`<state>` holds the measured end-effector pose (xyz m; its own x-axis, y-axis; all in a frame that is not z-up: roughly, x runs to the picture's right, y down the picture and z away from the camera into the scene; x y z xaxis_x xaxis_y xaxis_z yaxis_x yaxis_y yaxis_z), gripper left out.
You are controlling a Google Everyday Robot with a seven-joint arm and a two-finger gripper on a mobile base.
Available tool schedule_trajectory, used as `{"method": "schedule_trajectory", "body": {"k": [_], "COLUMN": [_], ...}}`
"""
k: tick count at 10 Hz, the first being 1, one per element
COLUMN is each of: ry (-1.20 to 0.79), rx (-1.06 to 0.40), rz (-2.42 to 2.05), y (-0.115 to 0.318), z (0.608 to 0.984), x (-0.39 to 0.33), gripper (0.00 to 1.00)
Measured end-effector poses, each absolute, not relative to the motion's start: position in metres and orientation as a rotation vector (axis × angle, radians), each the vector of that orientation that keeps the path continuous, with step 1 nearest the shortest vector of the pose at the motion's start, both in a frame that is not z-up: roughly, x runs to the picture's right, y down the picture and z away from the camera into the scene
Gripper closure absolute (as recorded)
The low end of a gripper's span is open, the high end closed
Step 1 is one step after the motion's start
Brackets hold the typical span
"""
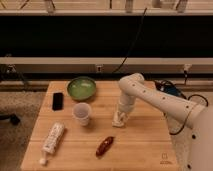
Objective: Wipe the white sponge on the table
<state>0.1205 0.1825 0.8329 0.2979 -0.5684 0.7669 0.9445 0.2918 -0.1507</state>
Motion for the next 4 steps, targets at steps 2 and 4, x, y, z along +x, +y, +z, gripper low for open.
{"method": "schedule_trajectory", "body": {"k": [2,4], "ry": [-0.658,-0.661], "rx": [-0.675,-0.666], "rz": [-1.078,-1.078], "y": [0.187,0.188], "z": [0.831,0.828], "x": [0.141,0.141], "gripper": [1.00,1.00]}}
